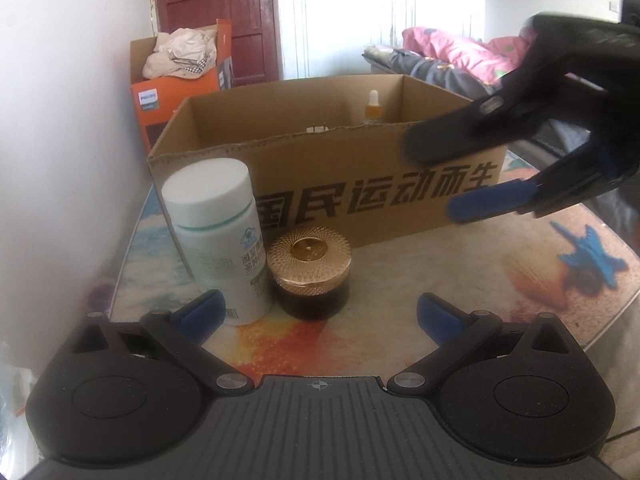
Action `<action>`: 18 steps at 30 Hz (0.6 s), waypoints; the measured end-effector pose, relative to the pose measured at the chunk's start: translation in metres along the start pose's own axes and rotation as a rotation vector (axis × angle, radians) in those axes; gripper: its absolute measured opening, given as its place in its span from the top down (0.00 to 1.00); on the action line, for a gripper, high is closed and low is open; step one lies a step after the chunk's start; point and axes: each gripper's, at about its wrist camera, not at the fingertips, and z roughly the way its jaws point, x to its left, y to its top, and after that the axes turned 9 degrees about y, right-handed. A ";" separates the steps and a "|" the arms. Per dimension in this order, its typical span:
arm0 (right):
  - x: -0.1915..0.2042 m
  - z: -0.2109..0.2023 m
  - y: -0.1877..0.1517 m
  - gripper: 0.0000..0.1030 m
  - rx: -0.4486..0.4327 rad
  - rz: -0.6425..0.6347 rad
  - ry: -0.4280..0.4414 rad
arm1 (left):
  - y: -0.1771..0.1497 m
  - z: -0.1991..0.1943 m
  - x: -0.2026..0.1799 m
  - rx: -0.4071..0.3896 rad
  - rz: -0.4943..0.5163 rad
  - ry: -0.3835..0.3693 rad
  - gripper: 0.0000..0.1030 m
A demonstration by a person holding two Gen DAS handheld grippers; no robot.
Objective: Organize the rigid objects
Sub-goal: 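Move the right gripper to the gold-lidded dark jar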
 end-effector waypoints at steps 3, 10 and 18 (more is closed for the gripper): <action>0.000 0.029 -0.002 0.35 0.035 -0.047 -0.054 | -0.002 0.010 0.003 -0.005 -0.015 -0.017 0.00; -0.009 0.068 0.000 0.42 0.092 -0.094 -0.130 | -0.007 0.028 -0.003 0.002 -0.025 -0.106 0.02; -0.010 0.088 0.004 0.45 0.134 -0.104 -0.121 | -0.006 0.042 -0.006 0.009 -0.034 -0.122 0.05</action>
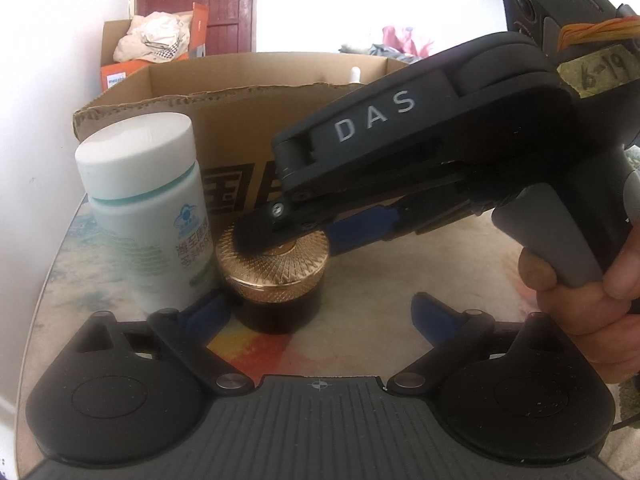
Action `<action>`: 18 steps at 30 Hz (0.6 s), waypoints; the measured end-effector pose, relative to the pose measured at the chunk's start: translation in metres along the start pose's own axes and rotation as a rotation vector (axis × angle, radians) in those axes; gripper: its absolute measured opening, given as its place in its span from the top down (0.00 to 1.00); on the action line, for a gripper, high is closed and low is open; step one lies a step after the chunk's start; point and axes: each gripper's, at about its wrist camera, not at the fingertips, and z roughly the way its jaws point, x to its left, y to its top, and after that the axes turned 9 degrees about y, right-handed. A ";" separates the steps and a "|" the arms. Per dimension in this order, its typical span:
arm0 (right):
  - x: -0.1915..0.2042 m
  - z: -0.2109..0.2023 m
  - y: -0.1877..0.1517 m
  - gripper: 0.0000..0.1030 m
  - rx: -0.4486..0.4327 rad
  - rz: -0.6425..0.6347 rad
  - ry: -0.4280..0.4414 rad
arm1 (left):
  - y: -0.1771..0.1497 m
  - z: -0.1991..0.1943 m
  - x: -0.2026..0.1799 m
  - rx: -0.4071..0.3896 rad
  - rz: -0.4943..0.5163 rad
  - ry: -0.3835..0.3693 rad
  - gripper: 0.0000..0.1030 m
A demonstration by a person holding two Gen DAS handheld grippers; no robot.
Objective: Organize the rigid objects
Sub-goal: 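Move the right gripper to the gold-lidded dark jar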
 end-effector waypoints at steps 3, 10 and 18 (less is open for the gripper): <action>0.004 -0.001 -0.002 0.44 0.007 -0.017 -0.005 | 0.001 -0.001 -0.002 0.002 -0.002 -0.005 0.05; -0.011 -0.028 -0.009 0.44 -0.008 0.011 -0.035 | -0.002 -0.010 -0.019 0.008 0.033 -0.117 0.05; -0.036 -0.094 -0.038 0.44 -0.075 0.102 -0.091 | -0.008 -0.022 -0.068 0.009 0.150 -0.240 0.05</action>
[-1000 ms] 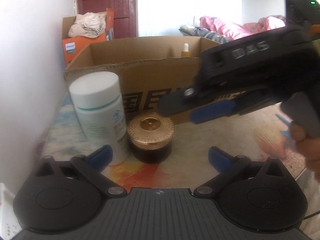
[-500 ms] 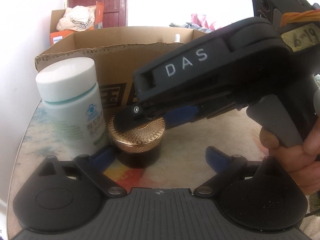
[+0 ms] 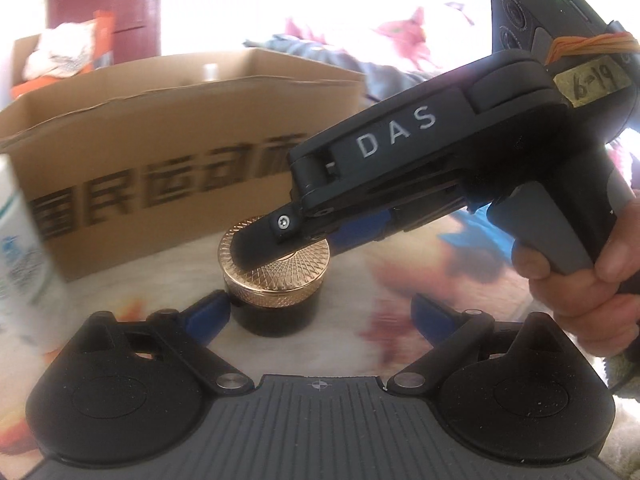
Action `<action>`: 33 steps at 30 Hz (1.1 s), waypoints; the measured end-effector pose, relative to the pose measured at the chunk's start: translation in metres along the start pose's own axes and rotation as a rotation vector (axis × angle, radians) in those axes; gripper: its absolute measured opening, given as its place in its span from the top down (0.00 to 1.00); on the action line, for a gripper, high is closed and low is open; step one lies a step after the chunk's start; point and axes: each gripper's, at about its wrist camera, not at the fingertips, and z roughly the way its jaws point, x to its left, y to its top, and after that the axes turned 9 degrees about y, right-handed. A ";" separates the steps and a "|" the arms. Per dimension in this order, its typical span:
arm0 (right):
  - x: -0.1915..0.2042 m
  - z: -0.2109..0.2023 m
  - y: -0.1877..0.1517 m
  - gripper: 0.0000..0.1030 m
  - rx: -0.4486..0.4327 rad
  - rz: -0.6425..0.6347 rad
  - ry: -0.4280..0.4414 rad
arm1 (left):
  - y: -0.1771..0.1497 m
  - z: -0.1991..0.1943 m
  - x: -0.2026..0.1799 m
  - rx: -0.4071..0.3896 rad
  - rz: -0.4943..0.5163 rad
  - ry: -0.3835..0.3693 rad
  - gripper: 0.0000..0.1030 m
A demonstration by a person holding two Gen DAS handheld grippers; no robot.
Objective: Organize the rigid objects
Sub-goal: 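Move the right gripper to the gold-lidded dark jar, then grasp the gold-lidded jar with the right gripper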
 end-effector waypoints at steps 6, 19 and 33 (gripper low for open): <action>-0.030 -0.026 -0.007 0.24 -0.085 0.118 0.031 | -0.008 0.003 -0.018 0.002 0.068 0.048 0.00; -0.062 -0.031 -0.010 0.00 -0.127 0.233 0.185 | -0.020 0.006 0.002 0.000 0.067 0.051 0.00; -0.053 -0.032 -0.014 0.02 -0.111 0.167 0.174 | -0.013 0.003 0.013 0.003 0.053 0.082 0.06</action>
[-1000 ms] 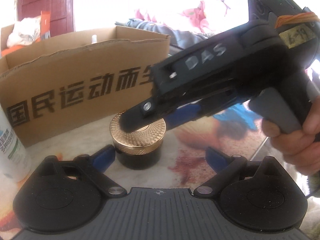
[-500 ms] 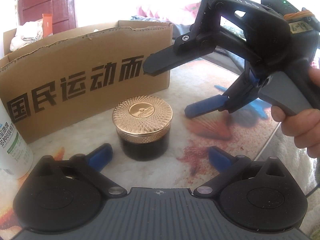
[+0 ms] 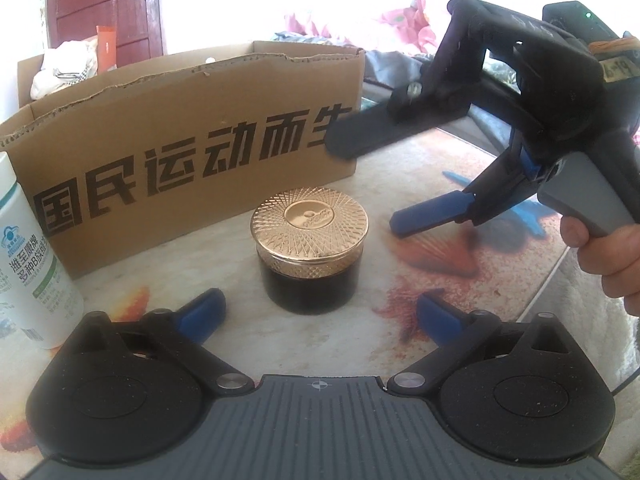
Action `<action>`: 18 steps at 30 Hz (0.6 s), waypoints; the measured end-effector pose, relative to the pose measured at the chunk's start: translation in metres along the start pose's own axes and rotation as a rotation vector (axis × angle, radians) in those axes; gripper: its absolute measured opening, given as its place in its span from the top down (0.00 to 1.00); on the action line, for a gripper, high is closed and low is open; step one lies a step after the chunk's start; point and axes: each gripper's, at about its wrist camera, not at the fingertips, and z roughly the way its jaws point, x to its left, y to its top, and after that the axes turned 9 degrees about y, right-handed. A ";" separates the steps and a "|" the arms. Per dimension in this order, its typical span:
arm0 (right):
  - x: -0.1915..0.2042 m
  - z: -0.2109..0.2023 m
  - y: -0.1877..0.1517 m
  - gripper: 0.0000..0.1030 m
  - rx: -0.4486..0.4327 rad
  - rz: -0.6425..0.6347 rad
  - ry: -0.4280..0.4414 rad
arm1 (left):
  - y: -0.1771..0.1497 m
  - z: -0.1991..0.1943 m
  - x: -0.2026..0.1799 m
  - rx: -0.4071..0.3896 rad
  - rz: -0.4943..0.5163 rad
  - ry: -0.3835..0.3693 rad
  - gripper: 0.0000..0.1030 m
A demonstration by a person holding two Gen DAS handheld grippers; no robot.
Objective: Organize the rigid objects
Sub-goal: 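Grasp the gold-lidded jar with the right gripper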
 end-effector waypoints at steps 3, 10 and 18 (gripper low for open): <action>0.018 0.001 -0.007 0.09 0.001 -0.135 -0.073 | 0.006 -0.004 -0.004 -0.035 0.026 0.021 0.11; 0.031 0.003 -0.010 0.35 0.001 -0.195 -0.098 | 0.015 -0.001 -0.008 -0.052 0.041 0.059 0.34; 0.017 0.007 -0.007 0.64 0.006 -0.075 -0.062 | 0.019 0.003 -0.003 -0.057 -0.019 0.060 0.45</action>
